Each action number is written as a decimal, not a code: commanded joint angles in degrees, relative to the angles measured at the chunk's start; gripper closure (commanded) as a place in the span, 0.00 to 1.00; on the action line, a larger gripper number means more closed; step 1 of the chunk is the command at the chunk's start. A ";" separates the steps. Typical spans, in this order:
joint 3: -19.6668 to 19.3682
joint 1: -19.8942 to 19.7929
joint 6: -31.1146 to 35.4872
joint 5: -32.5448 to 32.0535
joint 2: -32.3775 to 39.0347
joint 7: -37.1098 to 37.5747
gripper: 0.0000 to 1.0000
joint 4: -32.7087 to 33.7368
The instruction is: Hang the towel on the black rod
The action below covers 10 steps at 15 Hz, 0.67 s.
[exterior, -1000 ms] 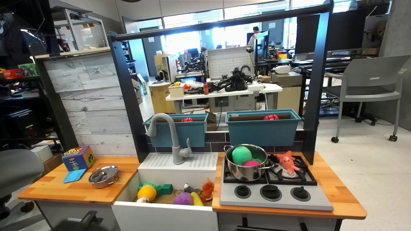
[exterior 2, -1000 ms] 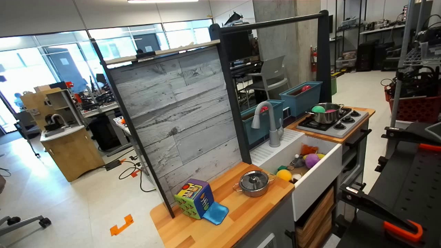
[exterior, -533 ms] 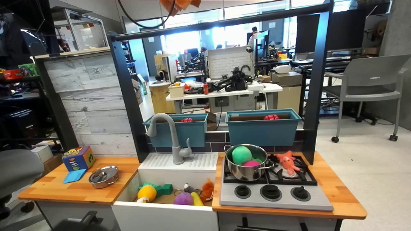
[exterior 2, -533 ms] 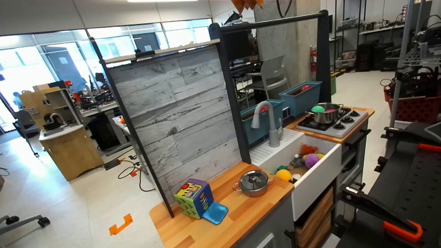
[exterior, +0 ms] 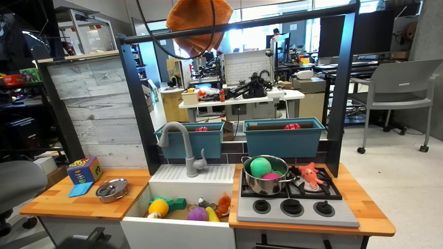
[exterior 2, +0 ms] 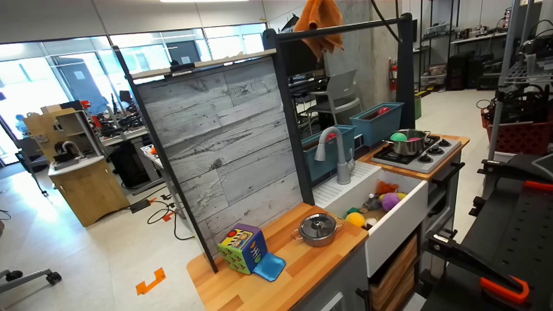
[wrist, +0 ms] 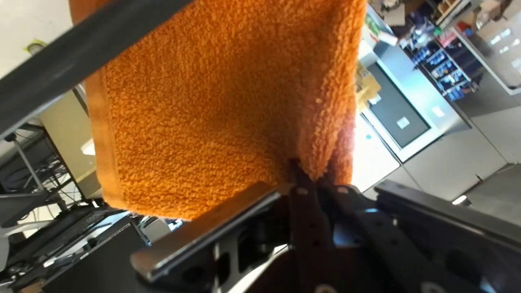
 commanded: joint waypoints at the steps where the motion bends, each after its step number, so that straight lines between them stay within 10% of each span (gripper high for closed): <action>1: -2.20 -0.92 -5.45 -12.59 -3.44 8.84 0.99 -0.03; 10: -1.41 -3.72 -11.13 -23.39 -8.37 15.41 0.99 1.48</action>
